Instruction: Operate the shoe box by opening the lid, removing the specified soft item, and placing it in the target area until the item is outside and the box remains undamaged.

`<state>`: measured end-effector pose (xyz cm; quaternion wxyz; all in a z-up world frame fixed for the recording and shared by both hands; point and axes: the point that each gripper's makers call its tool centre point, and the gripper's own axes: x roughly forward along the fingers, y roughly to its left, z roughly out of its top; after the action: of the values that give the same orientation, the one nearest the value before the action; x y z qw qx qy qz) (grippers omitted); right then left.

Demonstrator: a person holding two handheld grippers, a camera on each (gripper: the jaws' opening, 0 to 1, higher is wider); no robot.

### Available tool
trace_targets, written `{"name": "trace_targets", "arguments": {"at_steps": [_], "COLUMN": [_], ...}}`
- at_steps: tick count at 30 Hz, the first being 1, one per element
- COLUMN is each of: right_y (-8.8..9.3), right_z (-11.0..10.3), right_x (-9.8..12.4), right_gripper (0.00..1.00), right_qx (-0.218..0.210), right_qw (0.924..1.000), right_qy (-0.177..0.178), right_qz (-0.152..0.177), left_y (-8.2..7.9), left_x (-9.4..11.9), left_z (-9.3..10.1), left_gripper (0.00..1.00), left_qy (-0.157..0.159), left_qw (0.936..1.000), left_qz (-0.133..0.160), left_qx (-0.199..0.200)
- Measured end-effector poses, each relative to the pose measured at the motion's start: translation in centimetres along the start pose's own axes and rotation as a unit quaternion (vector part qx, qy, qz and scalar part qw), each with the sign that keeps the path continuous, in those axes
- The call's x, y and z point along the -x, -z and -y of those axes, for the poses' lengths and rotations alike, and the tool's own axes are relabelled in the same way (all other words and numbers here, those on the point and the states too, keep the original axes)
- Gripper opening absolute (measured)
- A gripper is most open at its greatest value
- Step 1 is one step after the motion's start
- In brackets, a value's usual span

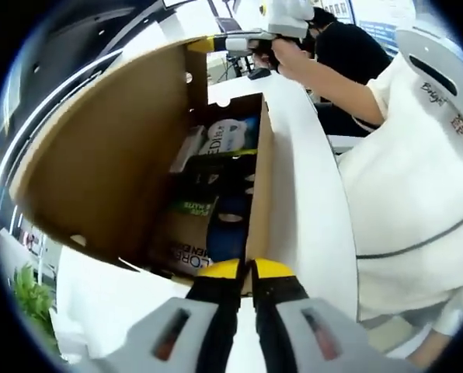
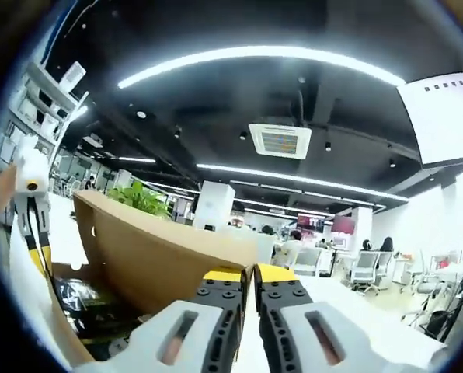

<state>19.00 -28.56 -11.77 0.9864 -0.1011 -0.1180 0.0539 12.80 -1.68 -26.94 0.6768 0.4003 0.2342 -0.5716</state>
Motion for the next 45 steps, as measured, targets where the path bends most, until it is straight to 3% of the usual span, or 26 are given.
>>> {"name": "trace_targets", "arguments": {"at_steps": [4,5,13,19,24,26,28,39,45], "right_y": [0.2,-0.1,-0.2,0.1,0.0,0.1,0.1,0.0,0.1], "right_z": [0.4,0.3,0.5,0.5,0.5,0.5,0.5,0.7,0.8], "right_x": [-0.7,-0.9,-2.0,-1.7,-1.8,-1.8,-1.8,-2.5,-3.4], "right_gripper": [0.02,0.02,0.02,0.01,0.02,0.02,0.02,0.02,0.02], "right_qx": [-0.002,-0.022,-0.013,-0.016,-0.014,-0.014,-0.008,-0.020,-0.013], "right_qw": [0.9999,0.9992,0.9997,0.9997,0.9997,0.9997,0.9997,0.9993,0.9988], "right_qy": [-0.010,-0.023,-0.008,-0.008,-0.010,-0.012,-0.013,-0.020,-0.031], "right_qz": [0.002,0.024,-0.020,-0.018,-0.018,-0.018,-0.017,-0.024,-0.037], "left_y": [0.0,0.0,0.0,0.0,0.0,-0.1,-0.1,-0.1,-0.3], "left_x": [-0.1,0.0,-0.1,-0.1,-0.5,-0.5,-0.5,-0.6,-0.7], "left_z": [-0.1,-0.1,0.1,0.0,0.0,0.3,0.1,0.2,0.5], "left_gripper": [0.04,0.04,0.04,0.04,0.07,0.06,0.05,0.01,0.01], "left_qy": [0.008,0.014,0.008,0.008,0.009,0.026,0.037,0.082,0.082], "left_qw": [0.9999,0.9998,0.9999,0.9999,0.9984,0.9996,0.9993,0.9957,0.9957], "left_qz": [-0.006,-0.004,-0.009,-0.002,0.000,-0.003,-0.004,-0.025,-0.023], "left_qx": [0.014,0.015,-0.006,0.012,-0.056,-0.009,0.011,0.037,0.037]}}
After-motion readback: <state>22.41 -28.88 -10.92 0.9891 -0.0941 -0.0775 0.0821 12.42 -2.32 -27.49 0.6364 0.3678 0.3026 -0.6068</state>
